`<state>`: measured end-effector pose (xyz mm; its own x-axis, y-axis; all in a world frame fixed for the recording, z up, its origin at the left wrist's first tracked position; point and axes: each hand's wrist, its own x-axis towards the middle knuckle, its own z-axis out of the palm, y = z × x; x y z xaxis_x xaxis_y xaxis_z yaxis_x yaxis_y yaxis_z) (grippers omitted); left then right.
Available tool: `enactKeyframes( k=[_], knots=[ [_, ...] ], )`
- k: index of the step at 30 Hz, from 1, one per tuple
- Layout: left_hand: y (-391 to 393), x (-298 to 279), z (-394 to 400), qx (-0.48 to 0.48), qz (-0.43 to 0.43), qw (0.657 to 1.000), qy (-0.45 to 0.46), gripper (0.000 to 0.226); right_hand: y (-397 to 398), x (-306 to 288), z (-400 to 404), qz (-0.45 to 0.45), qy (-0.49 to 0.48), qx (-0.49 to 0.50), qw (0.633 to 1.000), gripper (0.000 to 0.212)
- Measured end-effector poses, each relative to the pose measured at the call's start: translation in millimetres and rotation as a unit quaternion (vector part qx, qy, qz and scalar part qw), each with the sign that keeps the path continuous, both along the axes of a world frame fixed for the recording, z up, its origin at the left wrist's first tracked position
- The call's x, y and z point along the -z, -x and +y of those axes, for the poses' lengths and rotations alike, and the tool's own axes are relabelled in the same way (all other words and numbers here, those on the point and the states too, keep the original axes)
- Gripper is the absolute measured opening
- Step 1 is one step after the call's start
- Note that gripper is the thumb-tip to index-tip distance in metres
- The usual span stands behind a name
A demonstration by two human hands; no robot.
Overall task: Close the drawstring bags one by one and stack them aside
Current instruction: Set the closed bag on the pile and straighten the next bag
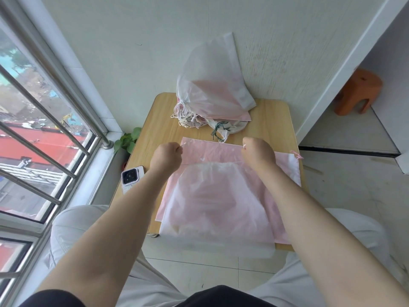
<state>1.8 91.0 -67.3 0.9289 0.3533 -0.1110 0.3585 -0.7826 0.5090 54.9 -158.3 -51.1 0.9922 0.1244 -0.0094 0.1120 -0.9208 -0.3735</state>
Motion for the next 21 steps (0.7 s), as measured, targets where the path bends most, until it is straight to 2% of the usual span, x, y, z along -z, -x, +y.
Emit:
enactKeyframes(
  k=[3, 6, 8, 10, 13, 16, 21],
  knots=[
    [6, 2, 4, 0.04, 0.026, 0.996, -0.076, 0.032, 4, 5, -7, -0.004, 0.062, -0.017, 0.998, 0.028],
    [10, -3, -6, 0.103, 0.036, 0.986, -0.128, 0.036, 6, 7, -4, -0.007, 0.063, -0.059, 0.996, 0.017],
    [9, -7, -10, 0.127, 0.055, 0.979, -0.15, 0.046, 5, 4, -2, 0.025, 0.072, -0.08, 0.994, 0.026],
    [6, -9, -14, 0.129, 0.067, 0.978, -0.152, 0.057, 3, 0, 1, 0.073, 0.08, -0.099, 0.989, 0.045],
    [2, -13, -23, 0.125, 0.045, 0.985, -0.111, 0.059, 4, -7, 10, 0.13, -0.01, -0.086, 0.988, 0.057],
    [2, -9, -24, 0.128, 0.008, 0.99, -0.066, 0.055, 4, -6, 15, 0.168, -0.13, -0.057, 0.975, 0.054],
    [6, 0, -19, 0.121, -0.003, 0.989, -0.087, 0.053, 14, 3, 18, 0.167, -0.165, -0.025, 0.972, 0.05]
  ],
)
